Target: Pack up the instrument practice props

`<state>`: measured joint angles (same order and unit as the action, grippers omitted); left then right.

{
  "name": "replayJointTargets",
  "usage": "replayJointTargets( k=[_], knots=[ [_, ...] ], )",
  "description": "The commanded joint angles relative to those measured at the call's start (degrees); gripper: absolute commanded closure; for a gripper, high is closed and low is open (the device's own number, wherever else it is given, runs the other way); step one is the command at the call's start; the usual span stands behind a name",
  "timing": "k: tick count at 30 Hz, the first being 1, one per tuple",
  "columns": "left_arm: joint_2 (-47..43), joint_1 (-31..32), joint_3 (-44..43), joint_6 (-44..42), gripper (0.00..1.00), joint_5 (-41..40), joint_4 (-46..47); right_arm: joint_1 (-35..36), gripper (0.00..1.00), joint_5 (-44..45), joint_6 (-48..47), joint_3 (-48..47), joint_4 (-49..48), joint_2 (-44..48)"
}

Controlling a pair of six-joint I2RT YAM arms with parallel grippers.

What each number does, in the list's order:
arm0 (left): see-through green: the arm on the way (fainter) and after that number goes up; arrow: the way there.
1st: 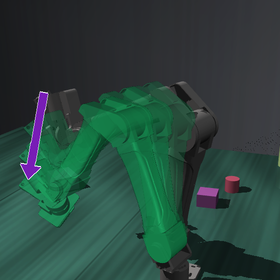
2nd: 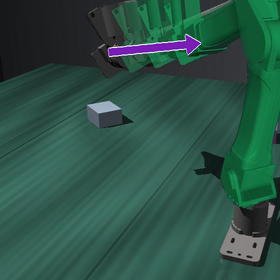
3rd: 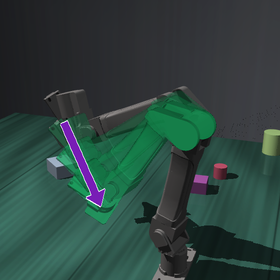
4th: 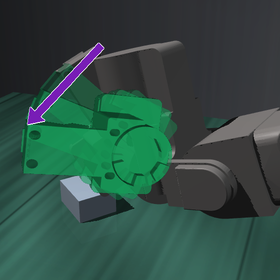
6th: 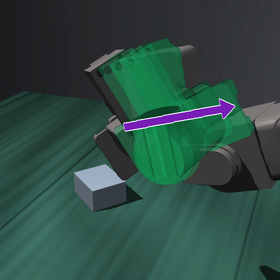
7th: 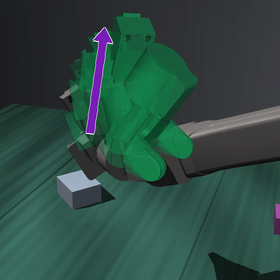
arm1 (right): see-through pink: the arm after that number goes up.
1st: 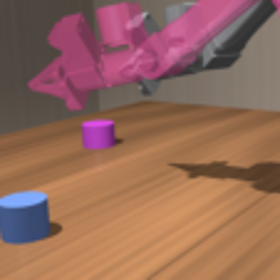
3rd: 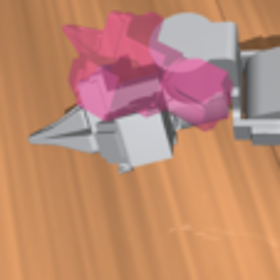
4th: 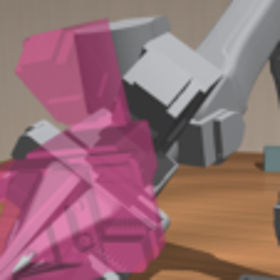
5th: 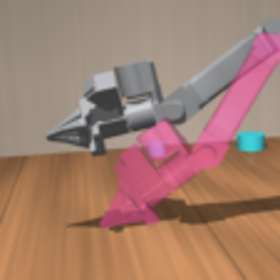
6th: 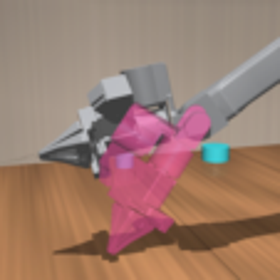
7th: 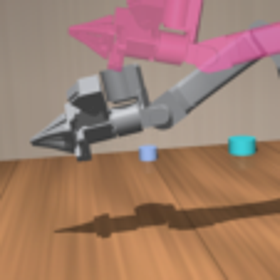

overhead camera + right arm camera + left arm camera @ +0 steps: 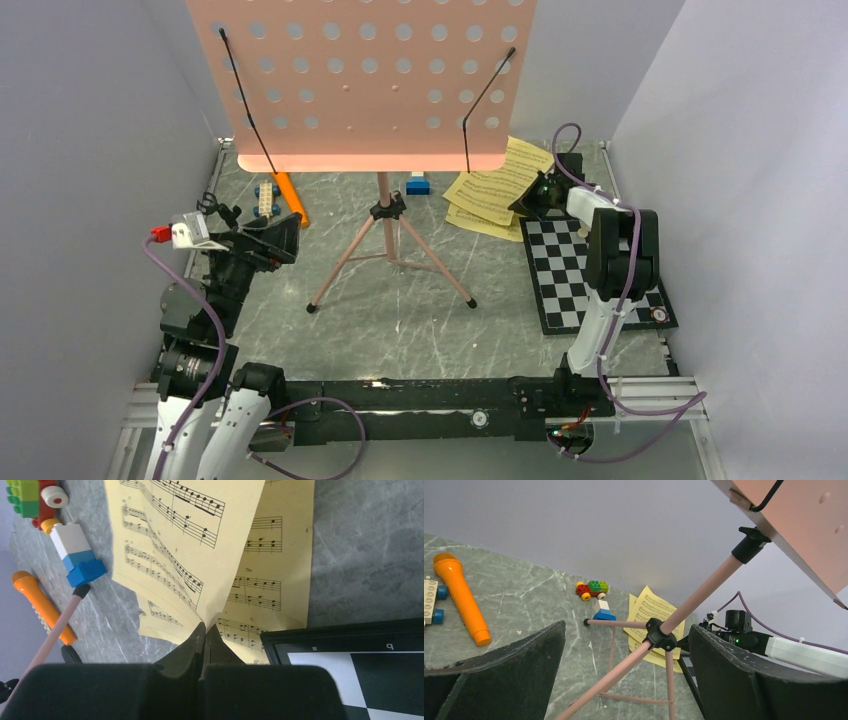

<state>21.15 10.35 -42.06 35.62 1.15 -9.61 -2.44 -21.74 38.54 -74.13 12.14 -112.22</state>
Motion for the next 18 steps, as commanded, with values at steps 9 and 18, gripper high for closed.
replayJointTargets(
  k=[9, 18],
  knots=[
    [-1.2, 0.5, 0.6, -0.2, 0.03, -0.5, 0.9, -0.3, 0.99, -1.2, -3.5, -2.8, 2.1, -3.2],
    [-0.9, 0.5, 0.4, 0.2, 0.02, -0.4, -0.3, -0.3, 0.46, 0.7, -2.4, -2.9, 3.0, 0.0]
  ],
)
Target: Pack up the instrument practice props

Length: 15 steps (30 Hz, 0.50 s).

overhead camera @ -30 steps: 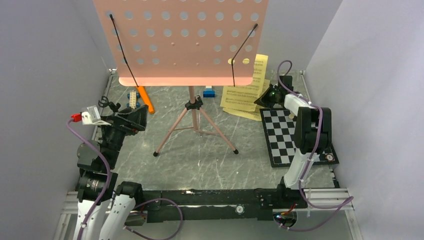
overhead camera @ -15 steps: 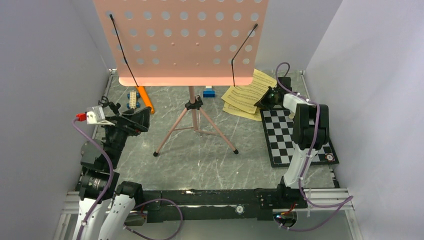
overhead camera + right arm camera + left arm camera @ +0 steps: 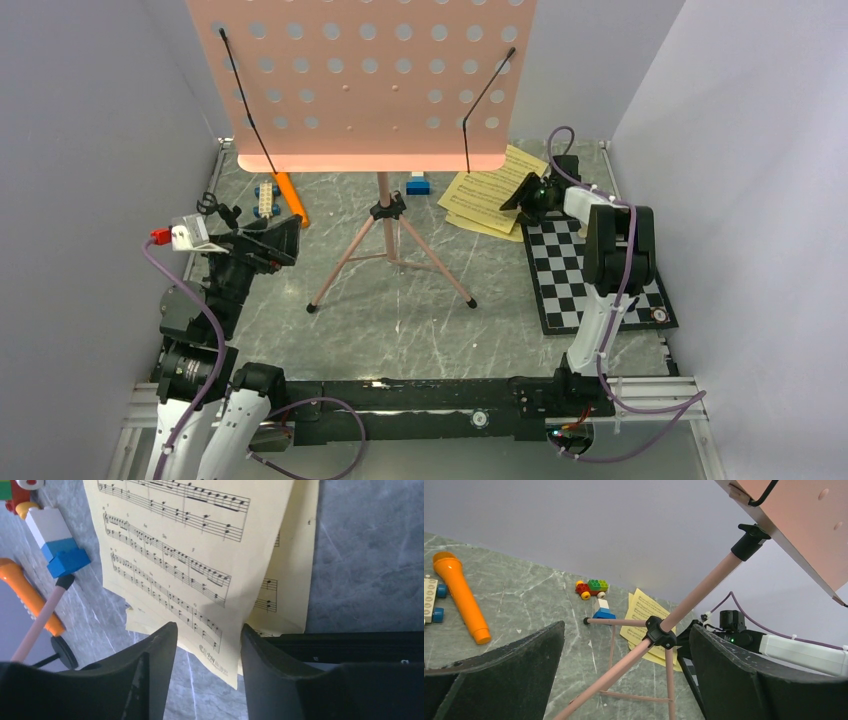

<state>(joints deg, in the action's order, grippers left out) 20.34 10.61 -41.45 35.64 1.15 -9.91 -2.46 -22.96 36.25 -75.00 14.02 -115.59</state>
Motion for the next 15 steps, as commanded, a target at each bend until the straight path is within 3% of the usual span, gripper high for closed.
replayJointTargets(
  k=[1, 5, 10, 15],
  knots=[
    [-0.1, 0.2, -0.3, 0.1, 0.01, -0.5, -0.1, -0.3, 0.43, 2.6, 0.2, -2.1, 1.2, 4.4],
    [0.1, 0.2, -0.3, 0.0, 0.01, -0.9, -0.4, -0.3, 0.34, 5.5, 1.1, -2.3, 2.0, 9.6],
    [0.4, 0.2, -0.9, -0.3, 0.01, -1.0, -1.8, 0.3, 0.32, 13.5, 2.7, 4.0, -2.2, 22.2],
    [1.5, 0.2, -0.8, 0.5, 0.01, -2.2, -2.3, 5.1, 0.32, 18.9, 1.5, 11.9, -6.8, 36.6]
  ],
)
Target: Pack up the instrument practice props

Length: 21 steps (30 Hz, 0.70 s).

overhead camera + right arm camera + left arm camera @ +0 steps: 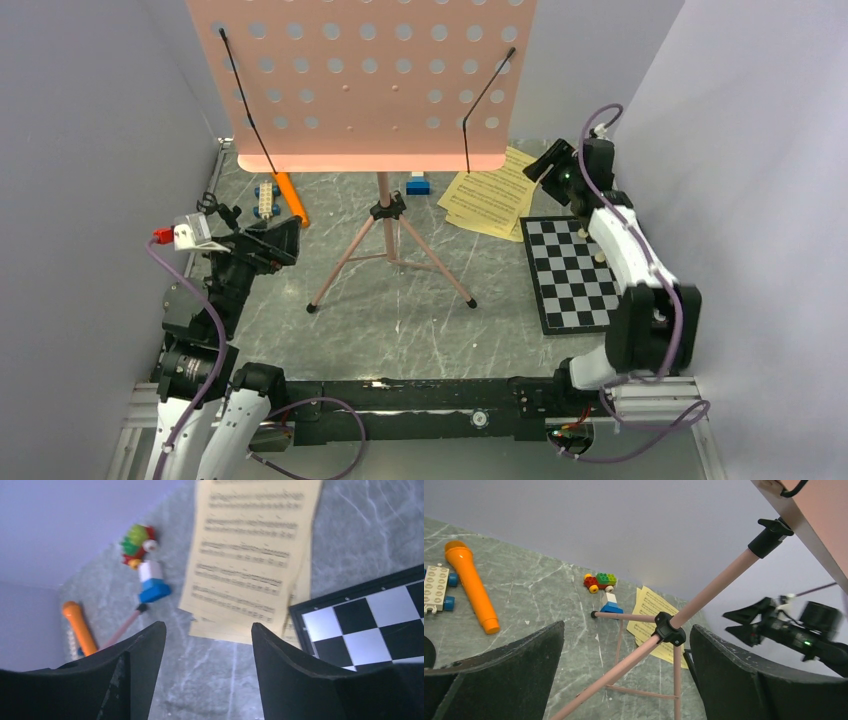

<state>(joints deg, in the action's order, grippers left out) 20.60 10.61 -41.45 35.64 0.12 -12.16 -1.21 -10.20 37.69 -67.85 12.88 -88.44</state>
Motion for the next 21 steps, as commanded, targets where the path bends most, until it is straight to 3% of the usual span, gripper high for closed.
replayJointTargets(
  k=[1, 10, 17, 21],
  knots=[
    [1.5, 0.2, -0.4, 0.8, 0.01, -0.8, 0.3, 5.4, 0.32, 6.9, -0.3, 6.3, -6.7, 12.0],
    [7.1, 0.1, 3.6, 5.6, 0.01, 5.3, 4.2, 26.0, 0.31, 20.8, -7.2, 18.2, -10.3, 26.6],
    [6.4, 0.2, 8.1, 1.1, 0.01, 12.5, 9.3, 34.7, 0.28, 18.5, -9.5, 33.4, -21.5, 36.0],
    [5.3, 0.3, 12.2, 0.9, 0.01, 17.0, 15.9, 40.9, 0.27, 17.3, -11.6, 36.9, -22.8, 37.0]
  ],
)
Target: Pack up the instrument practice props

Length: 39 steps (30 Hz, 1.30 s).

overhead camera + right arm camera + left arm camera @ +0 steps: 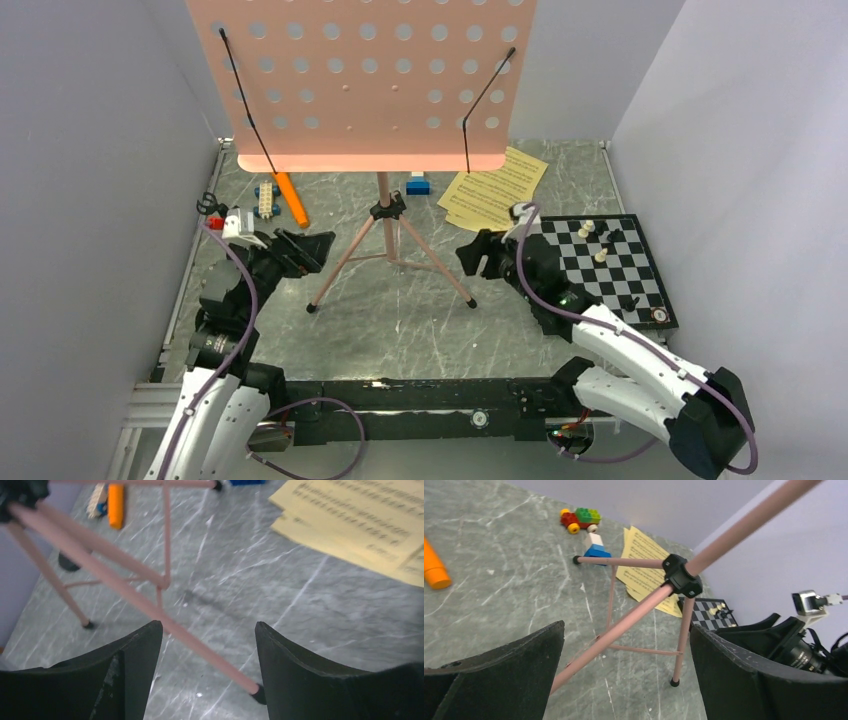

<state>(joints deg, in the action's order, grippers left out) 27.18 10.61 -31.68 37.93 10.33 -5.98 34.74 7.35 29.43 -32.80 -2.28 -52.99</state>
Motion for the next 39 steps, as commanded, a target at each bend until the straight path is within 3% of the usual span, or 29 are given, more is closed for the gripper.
replayJointTargets(
  k=[1, 4, 10, 16, 25, 29, 33, 39],
  knots=[
    [-1.0, 0.4, 3.2, -1.0, 0.01, 7.8, 11.0, 6.6, 0.27, 0.2, -3.8, 2.8, -8.5, 1.6],
    [0.4, 3.1, 4.8, -1.4, 0.01, 8.3, 13.0, 10.1, 0.26, 0.7, -4.9, 5.5, -13.1, 0.2],
    [1.3, 10.7, 4.6, -5.2, 0.01, 1.1, 11.3, 12.1, 0.25, 0.9, -9.5, 2.9, -13.1, -6.7],
    [2.6, 12.7, 4.6, -6.1, 0.01, -1.0, 8.9, 12.8, 0.29, 2.8, -12.8, 2.1, -12.6, -11.1],
    [3.9, 13.0, 8.4, -5.3, 0.01, -2.9, 14.3, 14.5, 0.42, 6.0, -12.5, 3.7, -13.4, -15.3],
    [5.8, 13.2, 7.6, -6.0, 0.04, -5.7, 10.6, 15.6, 0.48, 7.3, -13.5, 2.9, -12.8, -16.7],
    [7.0, 13.4, 8.1, -5.6, 0.13, -8.9, 7.6, 16.2, 0.61, 7.7, -13.3, 1.7, -10.9, -18.9],
    [7.7, 13.6, 10.5, -5.5, 0.23, -7.3, 9.0, 20.2, 0.78, 10.2, -13.0, 2.6, -9.3, -17.1]
  ],
)
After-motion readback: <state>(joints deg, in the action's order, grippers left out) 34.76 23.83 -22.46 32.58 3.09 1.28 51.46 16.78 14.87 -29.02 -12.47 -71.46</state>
